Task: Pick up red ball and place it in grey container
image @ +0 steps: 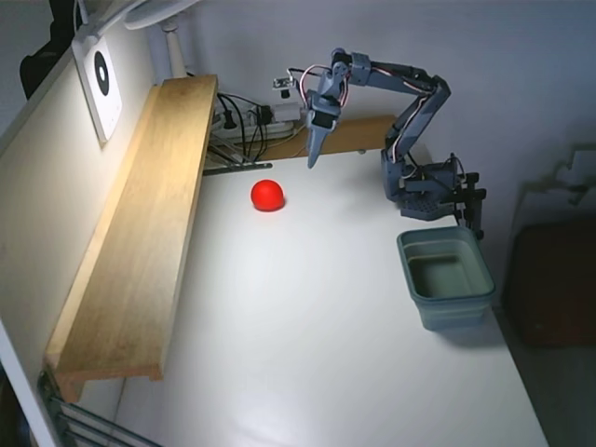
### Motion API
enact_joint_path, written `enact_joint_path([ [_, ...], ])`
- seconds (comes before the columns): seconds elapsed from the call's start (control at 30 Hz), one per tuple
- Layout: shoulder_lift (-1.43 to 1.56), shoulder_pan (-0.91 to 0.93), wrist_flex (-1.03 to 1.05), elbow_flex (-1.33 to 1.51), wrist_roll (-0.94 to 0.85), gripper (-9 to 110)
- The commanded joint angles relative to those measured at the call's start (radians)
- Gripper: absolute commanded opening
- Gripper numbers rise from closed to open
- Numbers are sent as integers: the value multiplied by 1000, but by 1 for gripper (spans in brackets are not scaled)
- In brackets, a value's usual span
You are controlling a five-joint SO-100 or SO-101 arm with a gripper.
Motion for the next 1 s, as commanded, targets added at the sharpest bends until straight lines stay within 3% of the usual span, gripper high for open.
enact_joint_path([
  [0.0, -38, 1, -39, -59, 2, 38],
  [0.23, -147, 5, -96, -111, 2, 38],
  [0.67, -147, 214, -96, -111, 2, 38],
  [0.97, -271, 219, -145, -186, 2, 38],
])
